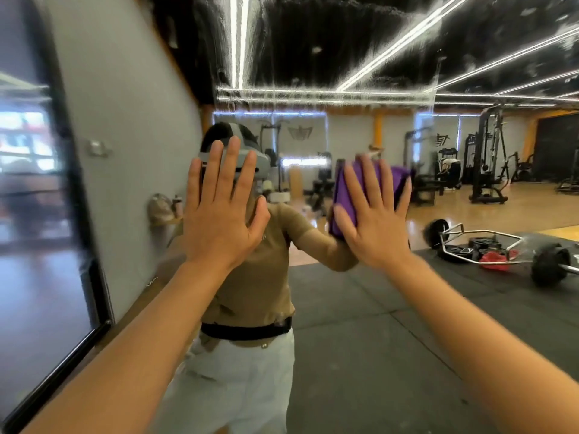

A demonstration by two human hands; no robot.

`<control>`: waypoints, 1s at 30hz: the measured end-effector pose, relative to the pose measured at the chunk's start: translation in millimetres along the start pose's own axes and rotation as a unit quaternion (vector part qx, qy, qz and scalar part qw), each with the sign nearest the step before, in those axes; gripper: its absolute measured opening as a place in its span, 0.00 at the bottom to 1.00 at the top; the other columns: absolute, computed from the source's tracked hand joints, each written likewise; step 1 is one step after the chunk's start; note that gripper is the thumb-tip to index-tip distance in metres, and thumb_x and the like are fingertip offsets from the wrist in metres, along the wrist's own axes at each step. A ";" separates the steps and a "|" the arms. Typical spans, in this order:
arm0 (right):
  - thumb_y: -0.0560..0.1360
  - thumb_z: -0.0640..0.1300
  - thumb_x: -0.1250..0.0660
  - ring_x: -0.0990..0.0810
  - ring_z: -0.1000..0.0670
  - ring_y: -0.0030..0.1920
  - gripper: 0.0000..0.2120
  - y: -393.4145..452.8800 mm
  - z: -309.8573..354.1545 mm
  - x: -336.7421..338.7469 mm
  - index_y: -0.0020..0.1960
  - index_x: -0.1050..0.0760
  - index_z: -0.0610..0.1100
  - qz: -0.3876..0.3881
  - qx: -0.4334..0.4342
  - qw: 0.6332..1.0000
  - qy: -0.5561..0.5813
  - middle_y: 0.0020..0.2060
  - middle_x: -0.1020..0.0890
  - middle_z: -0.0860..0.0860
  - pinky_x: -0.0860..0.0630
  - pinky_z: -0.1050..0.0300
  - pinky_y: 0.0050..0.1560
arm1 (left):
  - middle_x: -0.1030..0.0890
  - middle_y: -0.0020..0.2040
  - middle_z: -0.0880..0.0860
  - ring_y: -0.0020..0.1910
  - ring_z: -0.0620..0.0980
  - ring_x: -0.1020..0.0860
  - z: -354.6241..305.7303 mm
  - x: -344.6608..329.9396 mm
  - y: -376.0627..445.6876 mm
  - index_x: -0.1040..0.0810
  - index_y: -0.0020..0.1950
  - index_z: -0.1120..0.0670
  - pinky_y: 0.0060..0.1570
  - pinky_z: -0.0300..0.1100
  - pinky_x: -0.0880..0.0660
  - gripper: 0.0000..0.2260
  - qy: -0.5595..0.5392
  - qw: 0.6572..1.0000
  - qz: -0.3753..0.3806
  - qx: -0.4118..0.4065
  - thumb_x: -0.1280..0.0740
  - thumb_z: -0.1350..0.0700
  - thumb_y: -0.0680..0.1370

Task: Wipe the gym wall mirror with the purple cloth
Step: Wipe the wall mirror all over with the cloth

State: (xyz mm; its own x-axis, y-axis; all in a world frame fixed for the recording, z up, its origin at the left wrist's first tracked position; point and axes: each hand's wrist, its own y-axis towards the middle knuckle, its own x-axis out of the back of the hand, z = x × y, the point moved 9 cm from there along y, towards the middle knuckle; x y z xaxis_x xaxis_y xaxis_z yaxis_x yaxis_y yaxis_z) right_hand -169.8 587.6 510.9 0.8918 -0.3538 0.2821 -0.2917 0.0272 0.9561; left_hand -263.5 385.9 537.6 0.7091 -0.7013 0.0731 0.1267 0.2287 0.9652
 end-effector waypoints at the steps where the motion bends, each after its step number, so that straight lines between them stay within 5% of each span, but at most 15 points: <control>1: 0.83 0.63 0.56 0.50 0.40 0.81 0.31 26.2 2.3 6.8 0.82 0.50 0.50 -0.006 -0.010 1.000 0.007 0.81 0.46 0.44 0.58 0.31 0.75 | 0.43 0.81 0.60 0.81 0.60 0.46 -0.1 -0.5 0.0 0.42 0.82 0.57 0.79 0.55 0.55 0.29 -0.002 1.000 0.003 0.000 0.43 0.48 0.83; 6: 0.83 0.61 0.53 0.50 0.41 0.81 0.31 46.8 9.6 12.7 0.82 0.49 0.49 -0.040 -0.021 0.999 -0.001 0.81 0.46 0.45 0.58 0.31 0.76 | 0.43 0.81 0.60 0.80 0.60 0.46 0.4 0.6 0.2 0.42 0.82 0.57 0.79 0.56 0.54 0.29 -0.012 1.000 0.003 -0.001 0.42 0.48 0.82; 15: 0.83 0.63 0.53 0.52 0.40 0.81 0.31 -141.4 44.9 -48.5 0.83 0.53 0.53 0.057 0.115 0.990 -0.052 0.82 0.51 0.48 0.48 0.26 0.74 | 0.42 0.81 0.59 0.80 0.59 0.45 1.7 0.5 -1.2 0.39 0.81 0.57 0.79 0.54 0.54 0.29 -0.016 1.000 -0.007 0.000 0.41 0.49 0.82; 20: 0.82 0.64 0.51 0.46 0.40 0.80 0.31 -78.2 45.6 -27.3 0.82 0.47 0.54 0.037 0.168 0.984 -0.048 0.81 0.44 0.47 0.47 0.27 0.74 | 0.42 0.81 0.60 0.80 0.60 0.45 1.7 1.0 -0.6 0.40 0.81 0.57 0.79 0.54 0.55 0.29 -0.018 1.000 -0.003 -0.002 0.41 0.49 0.82; 26: 0.82 0.62 0.51 0.45 0.40 0.80 0.31 64.4 33.9 15.0 0.81 0.44 0.50 -0.041 0.074 0.996 -0.021 0.81 0.41 0.46 0.52 0.30 0.76 | 0.42 0.81 0.60 0.80 0.60 0.46 1.5 1.6 -0.5 0.41 0.81 0.58 0.79 0.53 0.57 0.29 -0.019 1.000 0.002 0.000 0.42 0.48 0.82; 30: 0.83 0.60 0.50 0.45 0.39 0.80 0.30 36.1 39.8 10.0 0.81 0.43 0.49 -0.076 0.036 0.996 -0.010 0.80 0.41 0.45 0.52 0.29 0.76 | 0.42 0.81 0.61 0.80 0.59 0.47 1.5 9.7 1.3 0.39 0.80 0.59 0.80 0.51 0.57 0.28 -0.068 0.998 0.000 0.009 0.39 0.51 0.81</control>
State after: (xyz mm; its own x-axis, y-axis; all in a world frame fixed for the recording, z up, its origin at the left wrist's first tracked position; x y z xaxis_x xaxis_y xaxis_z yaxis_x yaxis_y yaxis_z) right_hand -185.2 547.9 545.1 0.9205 -0.3679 0.1316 -0.1782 -0.0956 0.9793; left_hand -257.5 378.3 539.9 0.6078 -0.7871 0.1048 0.1134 0.2167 0.9696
